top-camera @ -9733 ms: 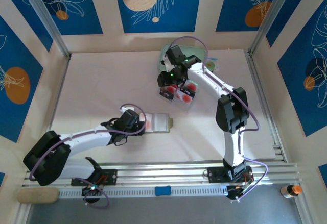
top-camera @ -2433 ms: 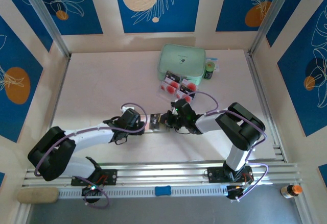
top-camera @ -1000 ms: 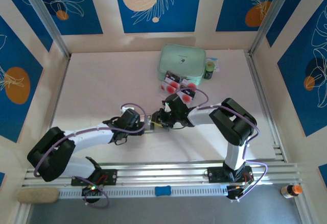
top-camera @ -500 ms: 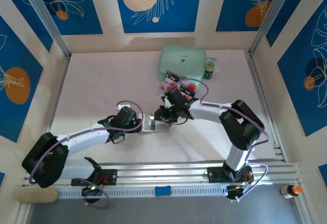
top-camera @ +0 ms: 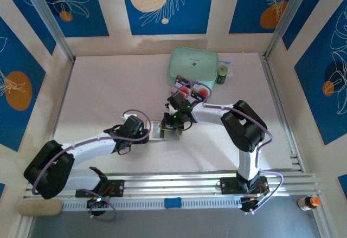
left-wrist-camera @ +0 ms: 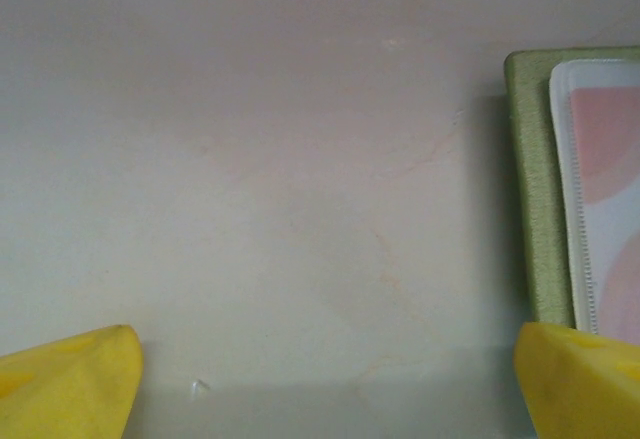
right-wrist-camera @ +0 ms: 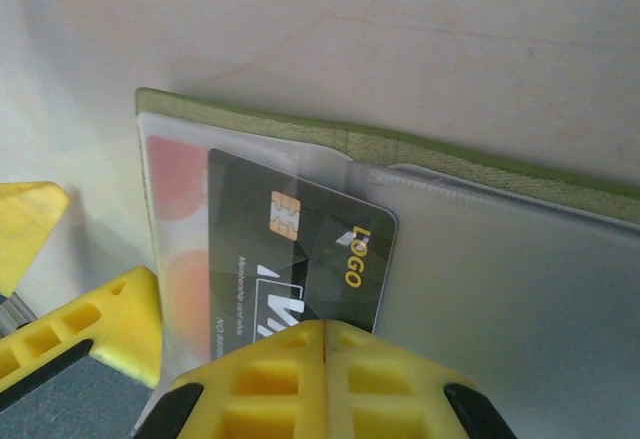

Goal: Put the credit cards into the card holder

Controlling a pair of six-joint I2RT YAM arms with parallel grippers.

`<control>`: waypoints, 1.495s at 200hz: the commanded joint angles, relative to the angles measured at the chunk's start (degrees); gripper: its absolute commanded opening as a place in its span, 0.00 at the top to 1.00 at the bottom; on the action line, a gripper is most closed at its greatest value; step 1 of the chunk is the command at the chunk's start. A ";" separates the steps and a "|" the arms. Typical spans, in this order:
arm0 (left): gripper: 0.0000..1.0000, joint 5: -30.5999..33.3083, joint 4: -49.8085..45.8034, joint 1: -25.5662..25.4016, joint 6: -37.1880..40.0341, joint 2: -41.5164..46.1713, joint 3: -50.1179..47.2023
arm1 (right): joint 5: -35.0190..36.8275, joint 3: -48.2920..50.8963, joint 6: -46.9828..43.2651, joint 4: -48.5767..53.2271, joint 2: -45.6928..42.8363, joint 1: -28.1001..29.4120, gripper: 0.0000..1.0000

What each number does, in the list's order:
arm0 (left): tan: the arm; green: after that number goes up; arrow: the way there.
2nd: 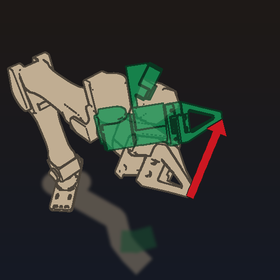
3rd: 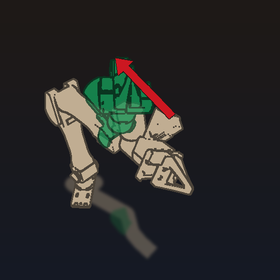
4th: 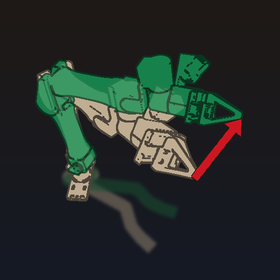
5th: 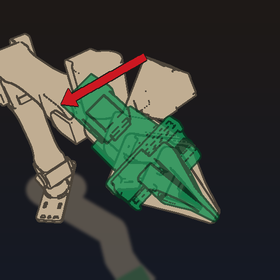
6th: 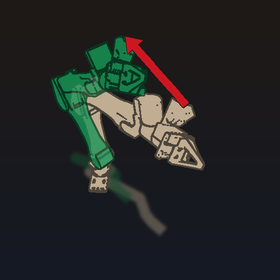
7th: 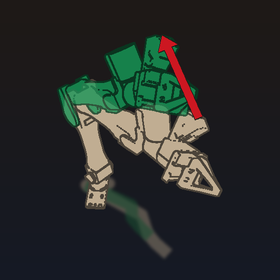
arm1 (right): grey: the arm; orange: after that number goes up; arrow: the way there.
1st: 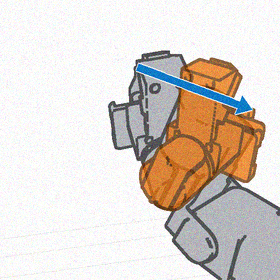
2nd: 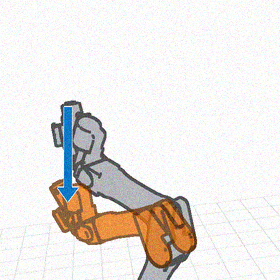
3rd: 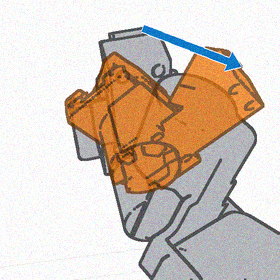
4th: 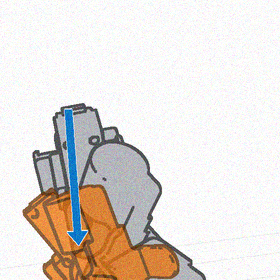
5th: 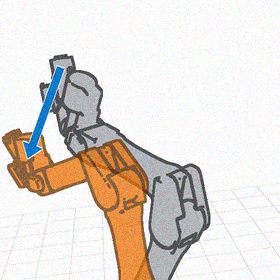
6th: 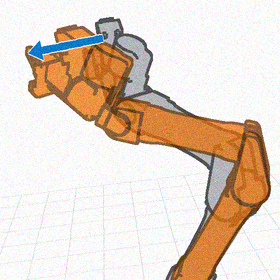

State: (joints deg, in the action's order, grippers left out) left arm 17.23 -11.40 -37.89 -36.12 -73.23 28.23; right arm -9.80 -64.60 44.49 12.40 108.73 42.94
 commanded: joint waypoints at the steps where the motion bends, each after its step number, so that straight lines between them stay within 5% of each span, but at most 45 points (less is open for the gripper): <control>1: 0.05 0.75 0.46 0.73 -0.61 -0.86 -0.73 | -0.30 -2.47 -0.93 2.61 1.77 0.82 0.99; 299: 0.05 0.43 0.76 1.94 -1.32 -1.65 -1.09 | 2.23 -8.21 -1.95 8.34 5.44 2.83 1.00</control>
State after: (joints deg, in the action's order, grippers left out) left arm 17.65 -10.83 -36.62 -36.86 -74.00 27.55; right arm -6.70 -70.96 43.81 19.18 112.57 45.36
